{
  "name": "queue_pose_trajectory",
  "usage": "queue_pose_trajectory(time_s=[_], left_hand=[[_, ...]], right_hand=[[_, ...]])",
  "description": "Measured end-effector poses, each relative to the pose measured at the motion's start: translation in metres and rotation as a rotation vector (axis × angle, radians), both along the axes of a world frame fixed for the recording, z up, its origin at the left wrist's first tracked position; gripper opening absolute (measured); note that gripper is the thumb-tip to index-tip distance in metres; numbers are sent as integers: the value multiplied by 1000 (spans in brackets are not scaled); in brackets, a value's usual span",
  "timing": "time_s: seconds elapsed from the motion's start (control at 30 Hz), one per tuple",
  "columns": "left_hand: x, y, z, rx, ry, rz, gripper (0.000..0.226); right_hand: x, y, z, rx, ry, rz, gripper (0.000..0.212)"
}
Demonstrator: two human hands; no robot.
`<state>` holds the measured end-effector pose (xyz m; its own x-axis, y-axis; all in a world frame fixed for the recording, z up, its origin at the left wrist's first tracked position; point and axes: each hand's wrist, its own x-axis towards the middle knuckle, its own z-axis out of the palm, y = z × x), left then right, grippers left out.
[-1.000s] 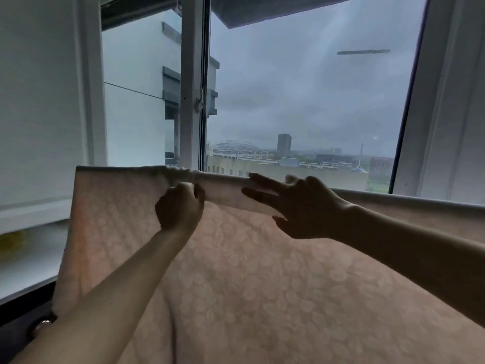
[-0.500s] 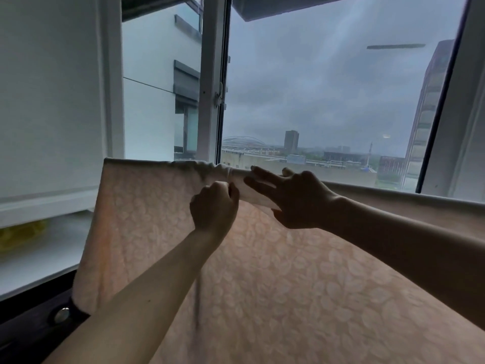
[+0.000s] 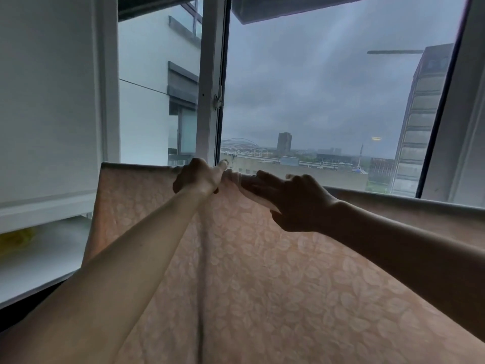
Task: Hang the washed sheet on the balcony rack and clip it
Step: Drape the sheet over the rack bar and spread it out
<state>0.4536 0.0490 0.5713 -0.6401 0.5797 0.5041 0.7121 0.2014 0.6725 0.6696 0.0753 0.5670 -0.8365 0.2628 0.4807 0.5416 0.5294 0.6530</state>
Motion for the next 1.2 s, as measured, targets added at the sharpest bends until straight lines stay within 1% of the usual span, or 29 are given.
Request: queue_pose_trajectory(time_s=[0.07,0.17,0.23,0.3,0.33,0.47,0.7,0.8,0.9,1.07,1.2], left_hand=[[4,5,1,2,16,-42,54],[12,10,0,63,77,-137,37],[10,0,-3,76,213,-45,31],[-1,-16,-17,93,364,94,34],[-9,-22,-27,100,401,127,37],[-26,-35,-61,102,371,106,40],[-22,-34,-67,117,367,86,39],[-15,-29,-68,137,355,84,41],[-13,-25,-70,161,360,68,44],[-20,-21,-72,210,374,33,46],[-27,-20,-74,261,441,8,45]], right_hand=[[3,1,0,-15,2,1,78],[7,0,1,-22,1,18,78],[9,-1,1,-14,11,36,80],[11,-3,1,-14,32,50,78],[11,-3,1,-6,29,48,76],[5,-9,1,33,-2,32,76],[-11,-9,-4,76,-62,-54,78],[-19,-10,-3,42,-86,-36,76],[-30,-8,-4,18,-105,-41,79],[-54,4,-3,46,-91,14,85],[-76,15,-6,64,-78,56,85]])
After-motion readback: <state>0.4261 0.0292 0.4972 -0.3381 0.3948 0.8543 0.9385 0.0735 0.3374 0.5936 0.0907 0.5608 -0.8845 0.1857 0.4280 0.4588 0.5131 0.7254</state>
